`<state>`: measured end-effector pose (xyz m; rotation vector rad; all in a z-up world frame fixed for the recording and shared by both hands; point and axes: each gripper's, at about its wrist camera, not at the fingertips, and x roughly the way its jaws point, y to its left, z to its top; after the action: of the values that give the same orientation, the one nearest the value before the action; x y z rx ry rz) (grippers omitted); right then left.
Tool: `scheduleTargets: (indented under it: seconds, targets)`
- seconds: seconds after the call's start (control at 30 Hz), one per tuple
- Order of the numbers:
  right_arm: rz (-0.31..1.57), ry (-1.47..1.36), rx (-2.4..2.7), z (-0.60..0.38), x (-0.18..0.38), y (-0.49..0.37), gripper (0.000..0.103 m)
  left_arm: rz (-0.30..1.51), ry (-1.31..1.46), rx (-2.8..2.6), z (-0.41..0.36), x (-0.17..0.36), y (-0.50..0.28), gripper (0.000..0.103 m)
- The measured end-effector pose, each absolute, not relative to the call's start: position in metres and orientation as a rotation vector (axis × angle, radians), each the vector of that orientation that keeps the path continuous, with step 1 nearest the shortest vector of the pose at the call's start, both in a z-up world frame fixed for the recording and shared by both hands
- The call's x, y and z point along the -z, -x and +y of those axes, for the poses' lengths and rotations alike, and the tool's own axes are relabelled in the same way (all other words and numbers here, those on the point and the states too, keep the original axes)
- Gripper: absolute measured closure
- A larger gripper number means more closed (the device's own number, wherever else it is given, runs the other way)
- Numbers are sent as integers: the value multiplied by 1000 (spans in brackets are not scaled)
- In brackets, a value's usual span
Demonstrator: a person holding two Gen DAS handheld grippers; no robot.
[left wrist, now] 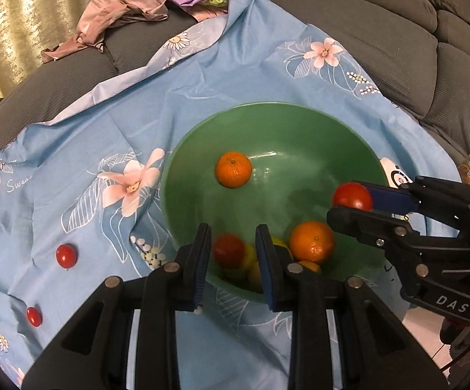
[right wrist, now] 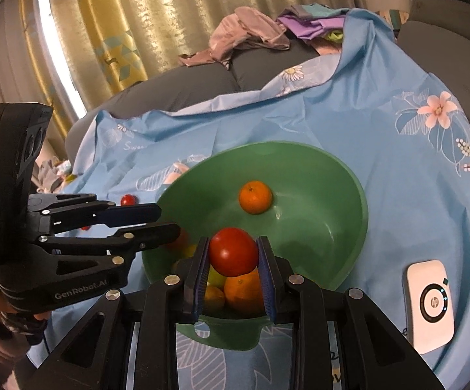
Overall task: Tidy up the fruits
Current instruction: 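Open both tools to drop the tomatoes into the bowl and withdraw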
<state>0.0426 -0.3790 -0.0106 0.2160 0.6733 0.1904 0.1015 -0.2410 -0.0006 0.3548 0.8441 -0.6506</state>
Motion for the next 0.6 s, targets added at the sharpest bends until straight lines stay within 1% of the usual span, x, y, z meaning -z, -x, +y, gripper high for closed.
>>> scheduleTargets:
  seconds: [0.03, 0.07, 0.1, 0.13, 0.17, 0.33, 0.4, 0.47, 0.6]
  targets:
    - [675, -216, -183, -379, 11, -43, 73, 844, -354, 643, -241, 1, -103, 68]
    - [676, -214, -178, -379, 11, -44, 73, 840, -355, 634, -240, 1, -103, 59]
    - [678, -212, -174, -379, 11, -44, 73, 837, -356, 631, -239, 1, -104, 55]
    - [680, -213, -170, -379, 11, -45, 73, 835, -354, 626, -238, 1, -104, 47]
    - [684, -213, -168, -379, 11, -45, 73, 833, -349, 623, -237, 0, -104, 42]
    - [687, -199, -156, -375, 7, -44, 73, 818, -329, 598, -227, -6, -104, 28]
    - [685, -200, -146, -375, 5, -43, 69, 812, -322, 588, -222, -8, -103, 27]
    - [684, -204, -141, -374, 3, -43, 69, 803, -318, 573, -215, -12, -100, 24]
    - [682, -200, -148, -368, -4, -40, 69, 786, -302, 549, -201, -18, -95, 20]
